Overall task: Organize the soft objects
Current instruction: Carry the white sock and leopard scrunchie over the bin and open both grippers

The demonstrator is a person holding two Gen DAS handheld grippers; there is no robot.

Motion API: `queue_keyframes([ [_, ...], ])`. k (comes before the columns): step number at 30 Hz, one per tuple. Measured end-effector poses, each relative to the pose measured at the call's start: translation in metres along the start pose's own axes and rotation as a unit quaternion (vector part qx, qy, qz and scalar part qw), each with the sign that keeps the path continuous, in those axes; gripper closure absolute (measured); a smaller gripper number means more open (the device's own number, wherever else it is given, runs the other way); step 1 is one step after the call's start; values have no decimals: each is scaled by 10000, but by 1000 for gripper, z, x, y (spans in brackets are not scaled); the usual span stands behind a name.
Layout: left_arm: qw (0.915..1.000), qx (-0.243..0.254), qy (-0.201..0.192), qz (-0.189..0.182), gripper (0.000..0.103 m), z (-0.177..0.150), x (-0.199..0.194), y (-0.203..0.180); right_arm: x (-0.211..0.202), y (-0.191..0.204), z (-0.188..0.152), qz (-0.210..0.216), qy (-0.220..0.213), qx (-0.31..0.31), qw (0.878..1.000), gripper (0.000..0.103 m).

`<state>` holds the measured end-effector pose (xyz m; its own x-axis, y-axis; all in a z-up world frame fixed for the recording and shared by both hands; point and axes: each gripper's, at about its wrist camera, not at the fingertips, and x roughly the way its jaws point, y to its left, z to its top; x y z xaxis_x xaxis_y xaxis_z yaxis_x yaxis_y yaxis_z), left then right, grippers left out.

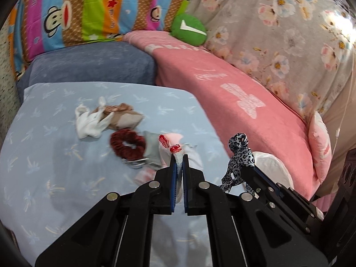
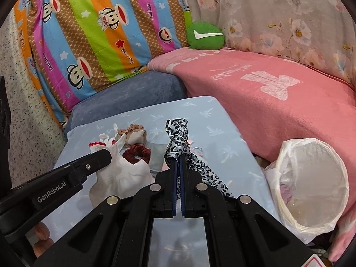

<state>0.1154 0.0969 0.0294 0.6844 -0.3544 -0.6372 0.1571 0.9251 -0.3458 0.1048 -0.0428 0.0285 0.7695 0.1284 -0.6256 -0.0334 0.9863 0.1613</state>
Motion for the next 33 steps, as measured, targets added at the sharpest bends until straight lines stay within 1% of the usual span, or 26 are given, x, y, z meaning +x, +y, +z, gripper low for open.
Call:
queue_keyframes([
  [6, 9988, 302, 50, -395, 98, 3, 9, -44, -22, -49, 1, -312, -199, 249, 9990, 101],
  [12, 9957, 583, 127, -712, 98, 1, 15, -84, -38, -94, -1, -586, -300, 503, 9966, 101],
  [23, 9889, 963, 450, -1042, 98, -7, 40, -147, -49, -157, -14, -952, -253, 833, 9917, 101],
  [29, 9815, 1076, 723, -1408, 98, -10, 61, -182, -51, -193, -19, -1107, -225, 1052, 9880, 101],
  [33, 9749, 1111, 968, -1670, 98, -17, 79, -203, -51, -213, -24, -1183, -185, 1178, 9858, 101],
])
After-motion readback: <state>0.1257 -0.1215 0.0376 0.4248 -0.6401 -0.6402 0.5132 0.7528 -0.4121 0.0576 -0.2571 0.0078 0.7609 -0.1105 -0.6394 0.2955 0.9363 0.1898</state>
